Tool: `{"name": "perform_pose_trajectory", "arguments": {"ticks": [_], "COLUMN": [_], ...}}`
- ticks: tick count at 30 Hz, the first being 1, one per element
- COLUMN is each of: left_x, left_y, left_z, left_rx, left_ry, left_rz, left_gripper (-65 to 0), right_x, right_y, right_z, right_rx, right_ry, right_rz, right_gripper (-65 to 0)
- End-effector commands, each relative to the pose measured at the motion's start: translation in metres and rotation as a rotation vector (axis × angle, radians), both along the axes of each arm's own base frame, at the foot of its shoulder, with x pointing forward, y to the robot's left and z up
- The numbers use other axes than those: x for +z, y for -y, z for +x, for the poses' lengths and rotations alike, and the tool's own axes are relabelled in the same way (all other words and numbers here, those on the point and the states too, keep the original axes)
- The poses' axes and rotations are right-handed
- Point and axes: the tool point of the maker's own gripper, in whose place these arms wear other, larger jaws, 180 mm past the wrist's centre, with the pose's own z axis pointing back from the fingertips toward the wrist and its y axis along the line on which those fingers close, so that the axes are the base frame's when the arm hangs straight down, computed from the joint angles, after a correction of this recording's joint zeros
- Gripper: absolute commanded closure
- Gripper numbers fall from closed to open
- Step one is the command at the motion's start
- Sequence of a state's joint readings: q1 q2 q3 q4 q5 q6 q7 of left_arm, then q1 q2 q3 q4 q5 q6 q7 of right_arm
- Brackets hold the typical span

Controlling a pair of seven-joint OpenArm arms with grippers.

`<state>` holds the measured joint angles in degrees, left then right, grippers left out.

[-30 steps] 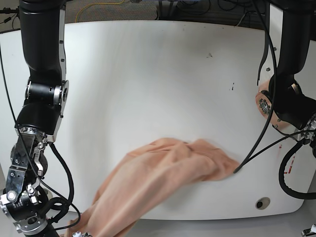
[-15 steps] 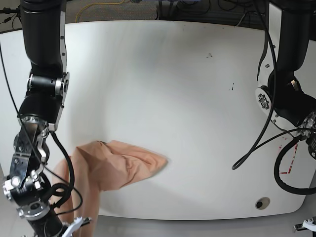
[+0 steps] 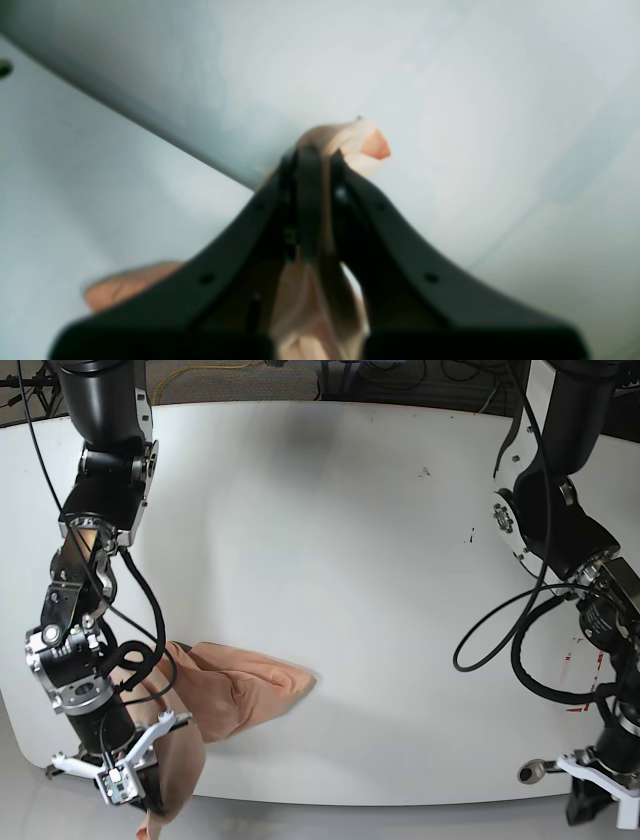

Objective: Fold the T-shirt properly
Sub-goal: 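Release the shirt with the left gripper and raise it away, then move the open left gripper back over the table toward the shirt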

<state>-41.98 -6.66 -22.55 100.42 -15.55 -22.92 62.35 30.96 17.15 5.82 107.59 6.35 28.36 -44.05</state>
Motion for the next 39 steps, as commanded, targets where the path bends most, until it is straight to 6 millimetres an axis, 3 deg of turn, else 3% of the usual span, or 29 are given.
{"name": "perform_pose_trajectory", "arguments": {"ticks": [1,6,8,12,16,18,22,28,39], "left_x": [-0.011,-0.041,-0.069,-0.086,-0.099,-0.107,-0.110,-0.117,-0.172], "left_y": [0.002,0.001,0.003,0.004,0.004,-0.003,-0.003,-0.006,0.007], "left_z": [0.000,-0.002,-0.010,-0.015,-0.020,-0.029,-0.032,-0.035,-0.048], "left_rx": [-0.015,-0.029,-0.044,-0.049,-0.047,-0.016,-0.012,-0.003,-0.028], "left_ry": [-0.023,-0.082,-0.133,-0.162,-0.186,-0.211,-0.219,-0.240,-0.345], "left_rz": [-0.011,-0.033,-0.046,-0.055,-0.054,-0.003,0.005,0.011,-0.021], "left_gripper": [-0.8,-0.7,-0.4,-0.7,-1.1,-0.5,-0.4,-0.4,0.0], "right_x": [-0.004,-0.024,-0.027,-0.025,-0.015,0.018,0.027,0.020,-0.001], "right_y": [0.001,-0.003,-0.007,-0.008,-0.012,-0.028,-0.033,-0.029,-0.022], "right_z": [-0.003,-0.006,-0.007,-0.006,-0.003,0.005,0.008,0.007,0.000], "right_rx": [-0.004,0.000,0.005,0.006,0.010,0.037,0.042,0.033,0.036], "right_ry": [-0.008,-0.053,-0.064,-0.062,-0.041,0.026,0.041,0.021,0.008], "right_rz": [-0.004,-0.008,-0.027,-0.029,-0.032,-0.023,-0.021,-0.018,-0.003], "right_gripper": [-0.1,-0.1,-0.1,-0.1,0.0,-0.2,-0.1,-0.3,-0.1]}}
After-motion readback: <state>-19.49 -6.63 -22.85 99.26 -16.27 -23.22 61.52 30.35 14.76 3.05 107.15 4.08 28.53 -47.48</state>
